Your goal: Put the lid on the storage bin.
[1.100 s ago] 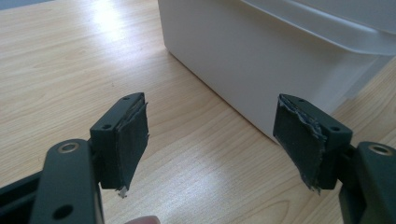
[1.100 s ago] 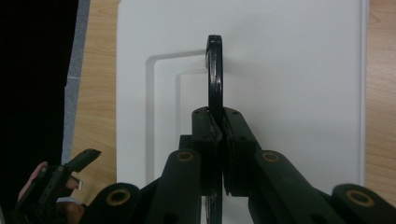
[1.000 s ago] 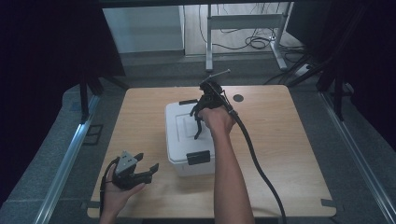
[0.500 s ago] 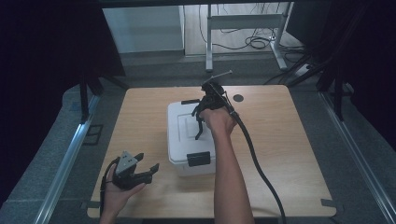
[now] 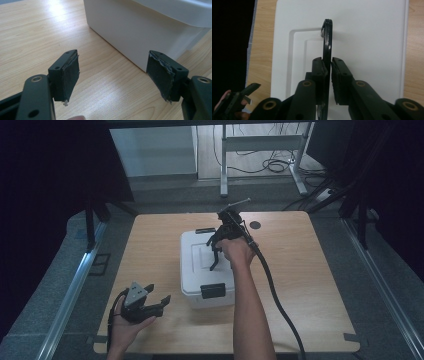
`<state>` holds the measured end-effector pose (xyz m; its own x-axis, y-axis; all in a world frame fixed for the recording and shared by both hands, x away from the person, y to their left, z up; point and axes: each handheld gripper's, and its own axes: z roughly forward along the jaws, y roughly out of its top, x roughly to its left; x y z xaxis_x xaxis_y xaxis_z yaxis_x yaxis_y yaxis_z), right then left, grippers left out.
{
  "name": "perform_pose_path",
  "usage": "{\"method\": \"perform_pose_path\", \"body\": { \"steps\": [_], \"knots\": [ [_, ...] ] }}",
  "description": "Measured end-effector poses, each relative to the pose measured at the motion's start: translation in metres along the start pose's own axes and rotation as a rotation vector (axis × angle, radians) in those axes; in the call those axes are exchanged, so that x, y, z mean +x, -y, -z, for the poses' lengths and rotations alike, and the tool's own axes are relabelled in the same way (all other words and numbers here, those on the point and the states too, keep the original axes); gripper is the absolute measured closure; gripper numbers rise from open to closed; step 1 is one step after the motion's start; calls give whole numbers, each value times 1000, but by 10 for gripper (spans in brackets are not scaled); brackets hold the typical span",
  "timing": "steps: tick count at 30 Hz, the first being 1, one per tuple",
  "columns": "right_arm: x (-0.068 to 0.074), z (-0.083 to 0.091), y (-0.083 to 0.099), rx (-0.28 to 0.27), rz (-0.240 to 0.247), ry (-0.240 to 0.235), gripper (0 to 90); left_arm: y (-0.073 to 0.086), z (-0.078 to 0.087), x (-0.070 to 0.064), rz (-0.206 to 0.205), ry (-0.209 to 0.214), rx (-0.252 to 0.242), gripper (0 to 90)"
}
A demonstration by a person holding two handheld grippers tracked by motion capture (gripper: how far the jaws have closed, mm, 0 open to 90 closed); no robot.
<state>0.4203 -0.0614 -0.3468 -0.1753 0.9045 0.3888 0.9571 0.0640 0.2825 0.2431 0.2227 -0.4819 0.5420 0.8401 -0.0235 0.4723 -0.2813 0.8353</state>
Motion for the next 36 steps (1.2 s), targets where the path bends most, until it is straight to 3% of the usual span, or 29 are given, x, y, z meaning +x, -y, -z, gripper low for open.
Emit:
{"method": "perform_pose_path", "body": {
  "steps": [7,12,24,30,36],
  "knots": [
    [-9,10,-4,-23,61,-19,624,0,1,2,-1,-8,1,267],
    [-21,22,-5,-49,102,-74,565,0,1,3,4,-15,-1,267],
    [-39,46,-1,-122,196,-110,548,1,0,3,-5,-25,9,266],
    [-58,56,8,-162,232,-104,549,1,-1,3,-7,-29,12,266],
    [-80,65,21,-200,245,-131,548,1,-1,2,-11,-33,17,266]
  ]
}}
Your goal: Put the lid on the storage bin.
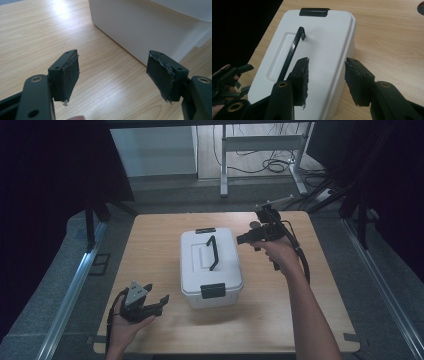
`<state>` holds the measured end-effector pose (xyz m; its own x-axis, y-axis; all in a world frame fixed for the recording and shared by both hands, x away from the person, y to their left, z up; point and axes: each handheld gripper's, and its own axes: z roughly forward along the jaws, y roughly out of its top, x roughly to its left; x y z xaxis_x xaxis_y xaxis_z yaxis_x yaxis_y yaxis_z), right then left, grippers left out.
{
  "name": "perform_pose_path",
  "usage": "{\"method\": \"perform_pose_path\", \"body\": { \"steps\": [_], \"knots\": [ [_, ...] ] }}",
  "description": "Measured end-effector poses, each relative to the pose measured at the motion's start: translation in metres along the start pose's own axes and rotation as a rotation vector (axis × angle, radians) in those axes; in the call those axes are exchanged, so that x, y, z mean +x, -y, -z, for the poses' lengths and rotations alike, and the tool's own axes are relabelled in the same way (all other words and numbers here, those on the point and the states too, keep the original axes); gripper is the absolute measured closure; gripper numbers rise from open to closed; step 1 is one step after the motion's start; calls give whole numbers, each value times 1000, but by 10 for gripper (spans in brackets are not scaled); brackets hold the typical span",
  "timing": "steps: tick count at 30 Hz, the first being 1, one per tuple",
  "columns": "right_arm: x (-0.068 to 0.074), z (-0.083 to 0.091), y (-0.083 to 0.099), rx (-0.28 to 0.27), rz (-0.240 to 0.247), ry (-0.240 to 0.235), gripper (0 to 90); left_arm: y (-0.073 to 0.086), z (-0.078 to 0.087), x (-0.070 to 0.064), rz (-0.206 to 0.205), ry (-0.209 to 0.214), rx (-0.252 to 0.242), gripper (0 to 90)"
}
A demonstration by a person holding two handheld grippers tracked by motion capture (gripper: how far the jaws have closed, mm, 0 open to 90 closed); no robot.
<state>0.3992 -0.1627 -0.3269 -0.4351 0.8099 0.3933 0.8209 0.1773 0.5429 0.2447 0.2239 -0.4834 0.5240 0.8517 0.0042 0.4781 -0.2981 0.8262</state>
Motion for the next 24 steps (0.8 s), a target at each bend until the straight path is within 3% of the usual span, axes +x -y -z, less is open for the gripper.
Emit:
{"method": "perform_pose_path", "body": {
  "steps": [12,24],
  "knots": [
    [-40,18,46,-100,68,-18,548,0,-2,-2,-7,-8,14,266],
    [-75,14,100,-161,87,-30,544,1,-6,-4,-16,-11,27,266]
  ]
}}
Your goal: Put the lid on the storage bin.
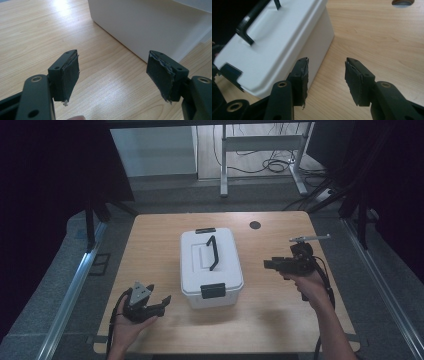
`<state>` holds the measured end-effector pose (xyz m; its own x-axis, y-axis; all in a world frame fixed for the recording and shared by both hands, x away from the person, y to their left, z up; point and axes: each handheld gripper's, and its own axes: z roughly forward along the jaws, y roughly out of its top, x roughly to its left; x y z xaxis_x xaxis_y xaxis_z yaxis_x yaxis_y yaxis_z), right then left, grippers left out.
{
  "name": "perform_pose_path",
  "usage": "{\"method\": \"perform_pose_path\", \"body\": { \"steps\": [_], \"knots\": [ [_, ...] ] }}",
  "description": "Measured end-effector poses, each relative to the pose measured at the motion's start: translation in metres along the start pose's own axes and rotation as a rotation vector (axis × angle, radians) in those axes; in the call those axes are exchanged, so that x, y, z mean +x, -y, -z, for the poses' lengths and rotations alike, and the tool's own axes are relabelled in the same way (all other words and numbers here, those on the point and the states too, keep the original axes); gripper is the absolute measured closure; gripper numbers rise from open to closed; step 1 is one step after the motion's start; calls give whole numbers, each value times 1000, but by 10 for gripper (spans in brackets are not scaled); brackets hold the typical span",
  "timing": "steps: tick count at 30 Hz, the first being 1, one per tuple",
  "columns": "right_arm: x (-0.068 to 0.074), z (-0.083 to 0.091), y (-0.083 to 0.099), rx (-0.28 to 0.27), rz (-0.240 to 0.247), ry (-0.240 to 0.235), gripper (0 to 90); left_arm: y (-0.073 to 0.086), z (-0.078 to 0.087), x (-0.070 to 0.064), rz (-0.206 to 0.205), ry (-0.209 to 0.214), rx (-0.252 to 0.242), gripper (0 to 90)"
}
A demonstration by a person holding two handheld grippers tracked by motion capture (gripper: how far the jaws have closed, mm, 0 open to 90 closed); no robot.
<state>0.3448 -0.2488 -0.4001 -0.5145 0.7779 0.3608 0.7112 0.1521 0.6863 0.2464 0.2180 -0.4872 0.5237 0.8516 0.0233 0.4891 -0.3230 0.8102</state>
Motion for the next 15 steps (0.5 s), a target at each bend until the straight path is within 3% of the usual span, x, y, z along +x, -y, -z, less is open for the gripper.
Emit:
{"method": "perform_pose_path", "body": {
  "steps": [5,15],
  "knots": [
    [-9,-6,14,8,-27,-3,540,0,0,0,-1,0,1,265],
    [-10,-11,17,-1,-17,-3,535,0,2,1,3,-2,-5,265]
  ]
}}
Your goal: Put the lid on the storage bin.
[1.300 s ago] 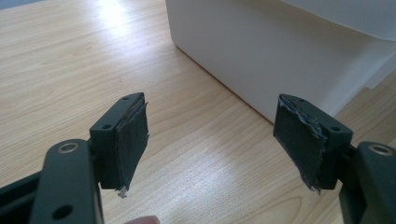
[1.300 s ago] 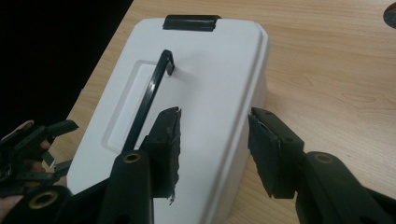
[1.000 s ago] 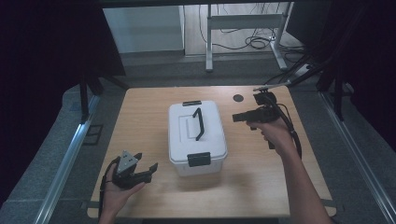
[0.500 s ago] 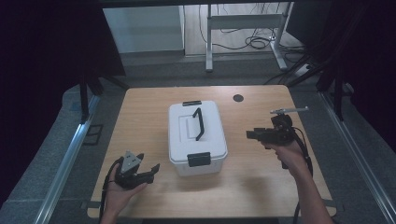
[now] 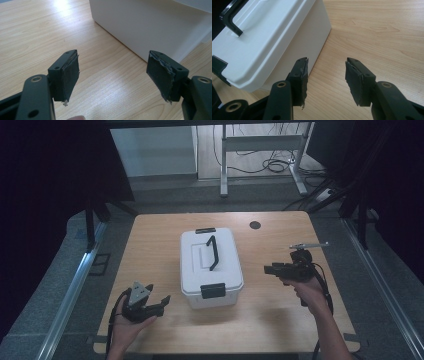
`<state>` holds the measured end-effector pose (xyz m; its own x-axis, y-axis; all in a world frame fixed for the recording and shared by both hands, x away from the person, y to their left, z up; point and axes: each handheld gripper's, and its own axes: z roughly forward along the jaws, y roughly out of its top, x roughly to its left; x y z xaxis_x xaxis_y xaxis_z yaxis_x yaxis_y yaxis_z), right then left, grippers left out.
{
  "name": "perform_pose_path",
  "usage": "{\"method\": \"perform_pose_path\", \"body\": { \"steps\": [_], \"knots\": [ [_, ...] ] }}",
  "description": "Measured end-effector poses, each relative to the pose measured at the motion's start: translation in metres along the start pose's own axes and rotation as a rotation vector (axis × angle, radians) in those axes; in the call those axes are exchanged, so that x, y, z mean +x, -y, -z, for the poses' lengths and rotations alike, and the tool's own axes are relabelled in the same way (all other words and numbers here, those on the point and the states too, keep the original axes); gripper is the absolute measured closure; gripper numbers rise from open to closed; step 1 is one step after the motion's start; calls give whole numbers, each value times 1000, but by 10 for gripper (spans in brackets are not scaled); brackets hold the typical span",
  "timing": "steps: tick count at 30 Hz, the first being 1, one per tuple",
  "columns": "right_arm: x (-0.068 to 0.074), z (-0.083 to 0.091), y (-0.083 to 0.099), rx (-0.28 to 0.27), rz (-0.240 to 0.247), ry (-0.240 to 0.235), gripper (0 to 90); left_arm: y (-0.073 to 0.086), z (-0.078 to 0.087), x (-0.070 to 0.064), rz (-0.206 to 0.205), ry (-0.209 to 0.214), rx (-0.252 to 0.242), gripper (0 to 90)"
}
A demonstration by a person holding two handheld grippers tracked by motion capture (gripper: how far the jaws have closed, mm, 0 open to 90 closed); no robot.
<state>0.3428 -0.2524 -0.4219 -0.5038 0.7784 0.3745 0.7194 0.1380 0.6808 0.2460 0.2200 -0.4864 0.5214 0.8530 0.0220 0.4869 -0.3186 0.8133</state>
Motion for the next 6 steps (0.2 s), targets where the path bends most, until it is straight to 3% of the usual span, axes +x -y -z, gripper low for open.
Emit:
{"method": "perform_pose_path", "body": {
  "steps": [6],
  "knots": [
    [-4,-2,4,2,-4,6,525,0,0,0,1,-1,-1,265]
  ]
}}
